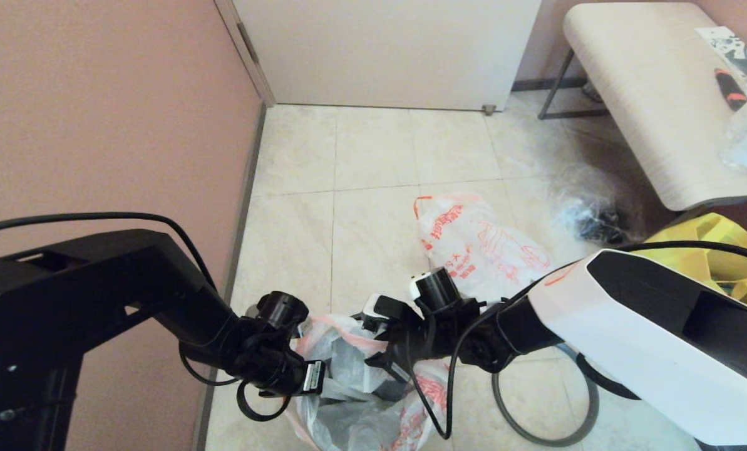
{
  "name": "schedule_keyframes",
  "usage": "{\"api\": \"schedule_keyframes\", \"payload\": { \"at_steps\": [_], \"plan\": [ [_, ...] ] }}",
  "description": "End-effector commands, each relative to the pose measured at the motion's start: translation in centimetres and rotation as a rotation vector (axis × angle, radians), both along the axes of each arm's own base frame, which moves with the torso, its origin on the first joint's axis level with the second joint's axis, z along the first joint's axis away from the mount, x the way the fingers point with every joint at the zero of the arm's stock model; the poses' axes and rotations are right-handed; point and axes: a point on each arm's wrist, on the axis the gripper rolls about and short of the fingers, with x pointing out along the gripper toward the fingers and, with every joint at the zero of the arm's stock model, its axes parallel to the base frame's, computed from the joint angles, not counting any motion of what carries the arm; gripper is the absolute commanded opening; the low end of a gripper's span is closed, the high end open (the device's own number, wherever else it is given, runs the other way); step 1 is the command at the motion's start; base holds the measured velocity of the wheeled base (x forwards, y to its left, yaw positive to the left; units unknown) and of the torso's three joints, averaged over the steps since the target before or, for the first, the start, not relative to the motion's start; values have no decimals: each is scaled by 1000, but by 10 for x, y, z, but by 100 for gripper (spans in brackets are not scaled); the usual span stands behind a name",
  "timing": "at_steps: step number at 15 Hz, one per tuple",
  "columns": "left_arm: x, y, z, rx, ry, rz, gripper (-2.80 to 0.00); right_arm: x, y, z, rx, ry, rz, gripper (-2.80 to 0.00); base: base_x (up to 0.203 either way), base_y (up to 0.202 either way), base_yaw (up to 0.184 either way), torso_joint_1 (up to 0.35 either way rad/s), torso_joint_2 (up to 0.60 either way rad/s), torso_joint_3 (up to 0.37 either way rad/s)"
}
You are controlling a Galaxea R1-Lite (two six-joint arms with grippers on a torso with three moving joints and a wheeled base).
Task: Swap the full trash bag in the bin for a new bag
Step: Put the new garbage bag on the trash can
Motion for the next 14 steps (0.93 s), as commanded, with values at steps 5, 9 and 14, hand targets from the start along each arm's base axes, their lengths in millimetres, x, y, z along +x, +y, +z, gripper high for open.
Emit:
{"api": "schedule_keyframes", "payload": {
  "at_steps": [5, 9, 14],
  "plan": [
    [0, 0, 0, -2, 1, 2, -280, -2, -1, 2, 0, 33, 7, -280, 0, 0, 0, 0, 0, 0],
    [0, 0, 1, -4, -1, 4, -280, -1, -14, 23, 1, 0, -33, -280, 0, 0, 0, 0, 0, 0],
    [0, 0, 3, -11, -3, 5, -280, 1, -31, 29, -197, -94, -188, -280, 0, 0, 0, 0, 0, 0]
  ]
}}
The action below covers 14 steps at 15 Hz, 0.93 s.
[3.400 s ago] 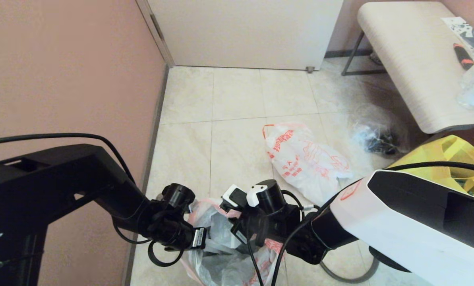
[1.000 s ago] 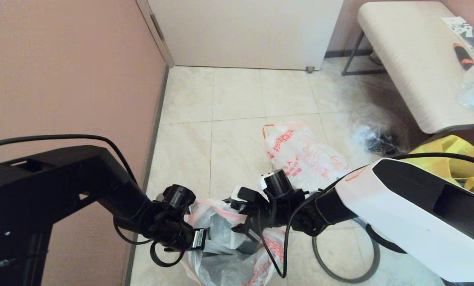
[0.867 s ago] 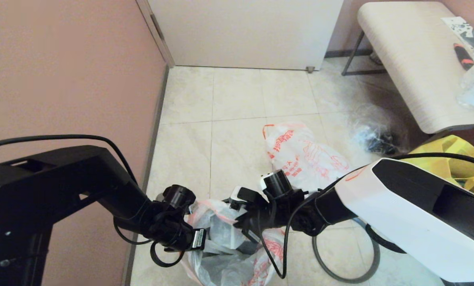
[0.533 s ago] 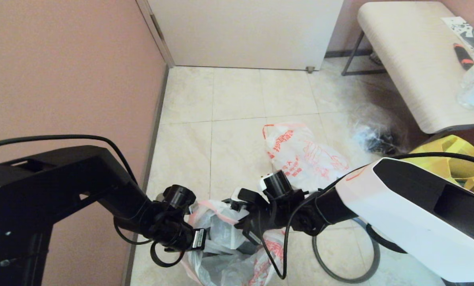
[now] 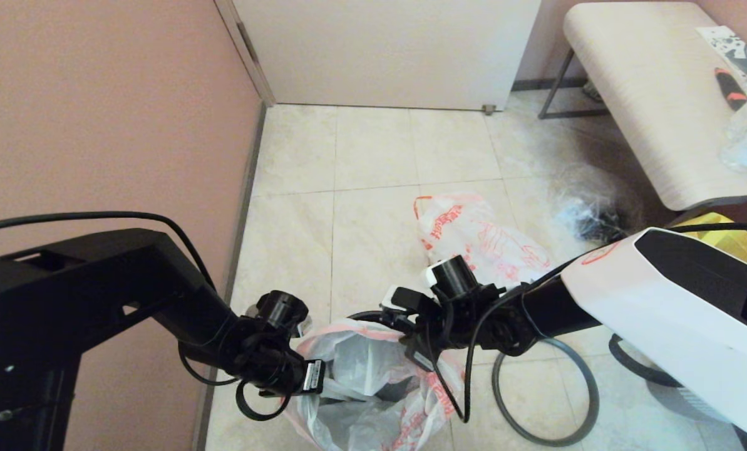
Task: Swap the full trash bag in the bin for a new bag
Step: Put the new garbage bag on the trash can
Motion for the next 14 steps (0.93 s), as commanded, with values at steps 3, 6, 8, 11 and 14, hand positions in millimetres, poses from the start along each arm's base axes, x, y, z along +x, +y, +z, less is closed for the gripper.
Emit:
{"api": "schedule_keyframes", "payload": {
  "at_steps": [3, 6, 8, 11, 14],
  "plan": [
    [-1, 0, 3, -7, -6, 0, -280, 14, 7, 11, -28, -107, -86, -280, 0, 0, 0, 0, 0, 0],
    [-1, 0, 4, -10, -7, -2, -280, 31, 19, 8, -39, -177, -162, -280, 0, 0, 0, 0, 0, 0],
    [-2, 0, 4, -11, -4, -2, -280, 40, 24, 5, -40, -208, -195, -280, 0, 0, 0, 0, 0, 0],
    [-2, 0, 5, -15, -14, -3, -280, 57, 30, -12, -57, -262, -269, -280, 0, 0, 0, 0, 0, 0],
    [-2, 1, 4, -14, -11, -4, -280, 73, 31, -20, -8, -313, -304, -280, 0, 0, 0, 0, 0, 0]
  ]
}}
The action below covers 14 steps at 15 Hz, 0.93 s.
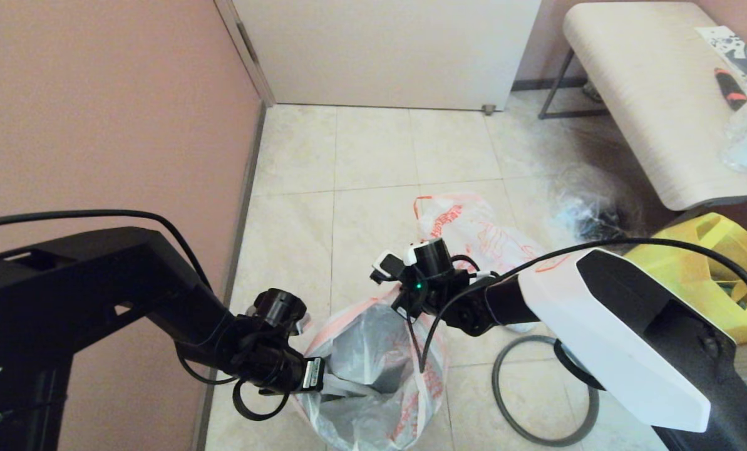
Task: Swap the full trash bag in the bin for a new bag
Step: Put the new garbage bag on the trash can
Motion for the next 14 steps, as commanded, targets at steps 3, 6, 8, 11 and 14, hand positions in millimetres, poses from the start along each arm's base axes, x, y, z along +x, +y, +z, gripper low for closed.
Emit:
{"api": "schedule_keyframes", "payload": {
  "at_steps": [3, 6, 8, 11, 14],
  "plan": [
    [2, 1, 2, -13, -19, 7, -280, 15, -2, -24, 75, -23, -39, -280, 0, 0, 0, 0, 0, 0],
    [2, 5, 9, -55, -27, 7, -280, 15, -4, -28, 151, 26, -59, -280, 0, 0, 0, 0, 0, 0],
    [4, 9, 13, -88, -48, 19, -280, 18, -9, -26, 230, 63, -91, -280, 0, 0, 0, 0, 0, 0],
    [10, 8, 14, -120, -72, 77, -280, 4, -3, 1, 335, 103, -93, -280, 0, 0, 0, 0, 0, 0],
    [9, 8, 14, -119, -71, 74, -280, -17, 6, 12, 229, 122, -145, -280, 0, 0, 0, 0, 0, 0]
  ]
}}
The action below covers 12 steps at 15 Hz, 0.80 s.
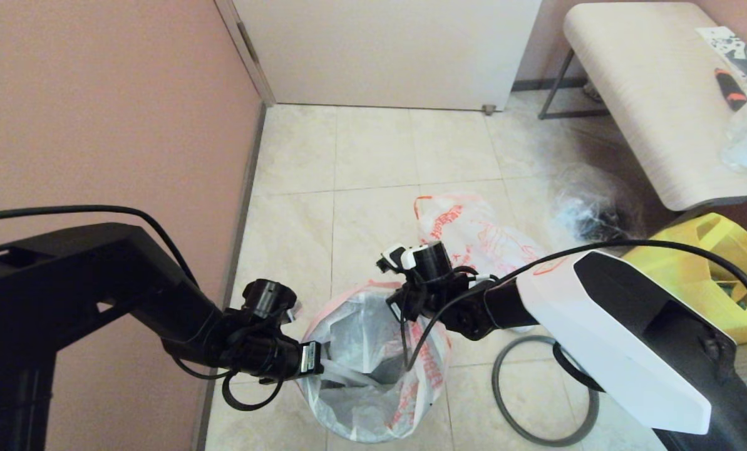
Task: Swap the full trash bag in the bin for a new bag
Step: Put the new garbage bag on the trash can
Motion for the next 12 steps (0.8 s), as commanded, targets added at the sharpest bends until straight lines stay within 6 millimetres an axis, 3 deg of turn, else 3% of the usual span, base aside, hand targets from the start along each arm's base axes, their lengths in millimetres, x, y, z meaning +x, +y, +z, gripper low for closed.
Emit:
{"api": "schedule_keyframes", "payload": {
  "at_steps": [1, 5, 9, 12],
  "plan": [
    [0, -1, 0, -5, -4, 1, -280, -9, 5, 16, -27, -40, -40, -280, 0, 0, 0, 0, 0, 0],
    [0, 0, 0, -2, -2, 0, -280, -8, 3, 17, -19, -49, -49, -280, 0, 0, 0, 0, 0, 0],
    [0, -1, 0, -2, -3, -1, -280, -23, -5, 42, 39, -28, -49, -280, 0, 0, 0, 0, 0, 0],
    [0, -1, 0, -2, -2, -1, -280, -23, -10, 33, -13, 28, -61, -280, 0, 0, 0, 0, 0, 0]
  ]
}}
